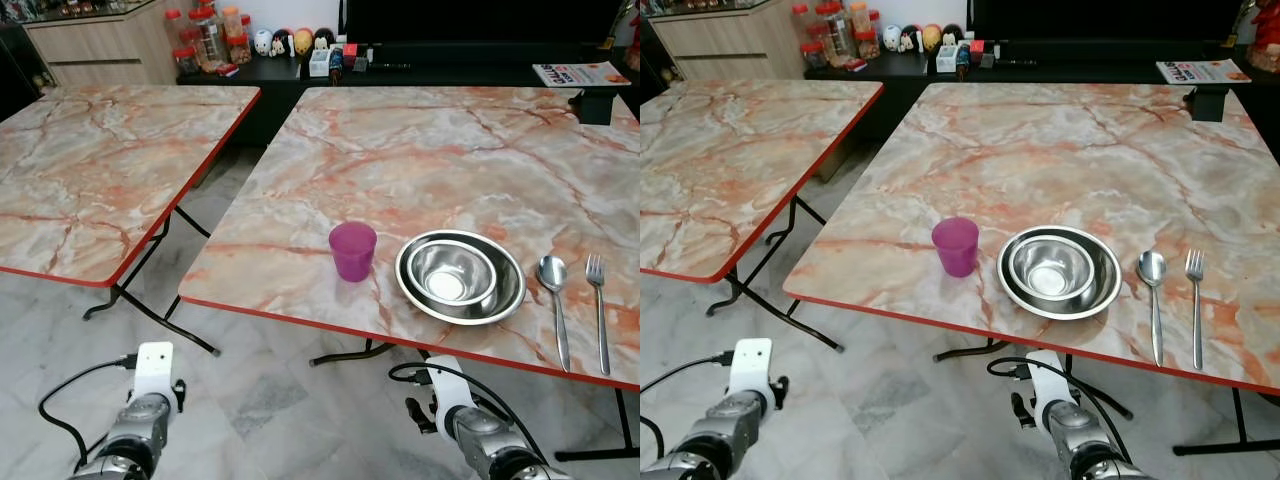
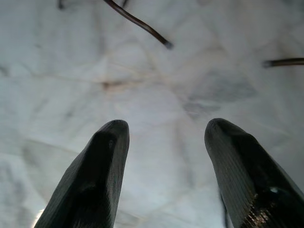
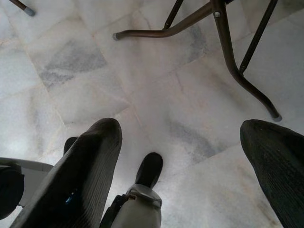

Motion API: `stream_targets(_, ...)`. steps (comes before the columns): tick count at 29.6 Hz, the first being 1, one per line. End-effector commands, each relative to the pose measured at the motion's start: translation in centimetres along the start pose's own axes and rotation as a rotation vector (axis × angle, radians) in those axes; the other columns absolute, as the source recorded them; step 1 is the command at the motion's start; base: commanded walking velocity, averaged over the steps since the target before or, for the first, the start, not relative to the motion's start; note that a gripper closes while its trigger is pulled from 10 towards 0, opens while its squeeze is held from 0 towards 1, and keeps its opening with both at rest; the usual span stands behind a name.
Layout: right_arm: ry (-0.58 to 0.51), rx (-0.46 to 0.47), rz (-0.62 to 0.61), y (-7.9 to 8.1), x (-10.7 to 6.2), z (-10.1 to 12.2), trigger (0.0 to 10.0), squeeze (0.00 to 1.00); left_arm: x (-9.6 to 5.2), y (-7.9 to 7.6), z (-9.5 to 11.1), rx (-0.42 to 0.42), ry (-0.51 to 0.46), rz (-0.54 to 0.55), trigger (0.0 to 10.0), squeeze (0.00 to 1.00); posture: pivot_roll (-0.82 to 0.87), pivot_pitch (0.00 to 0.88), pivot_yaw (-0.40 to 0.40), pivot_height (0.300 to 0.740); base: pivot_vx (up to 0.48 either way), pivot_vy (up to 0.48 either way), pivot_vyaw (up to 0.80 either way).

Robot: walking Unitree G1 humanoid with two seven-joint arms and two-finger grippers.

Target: Setting the table

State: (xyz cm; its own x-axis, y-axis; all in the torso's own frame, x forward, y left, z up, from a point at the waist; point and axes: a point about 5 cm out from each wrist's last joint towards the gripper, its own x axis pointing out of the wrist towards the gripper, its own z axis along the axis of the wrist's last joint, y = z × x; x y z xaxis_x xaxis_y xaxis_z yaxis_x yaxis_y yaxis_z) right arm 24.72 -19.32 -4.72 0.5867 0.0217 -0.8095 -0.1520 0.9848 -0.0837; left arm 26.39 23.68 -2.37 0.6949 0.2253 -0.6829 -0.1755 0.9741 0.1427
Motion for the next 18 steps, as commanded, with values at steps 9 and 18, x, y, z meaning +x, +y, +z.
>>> stream_targets(9,0.020,0.050,-0.031,-0.2,0.0,-0.2,10.0,0.00,-0.8,-3.2,-4.7,0.123,0.152,-0.116,10.0,0.00,-0.06,0.058,0.064,0.740,0.000,0.000,0.00)
stream_targets(18,0.024,0.109,-0.056,-0.3,0.0,-0.3,10.0,0.00,-1.2,-2.5,-6.6,0.089,0.163,-0.126,10.0,0.00,-0.07,0.064,0.064,0.740,0.000,0.000,0.00)
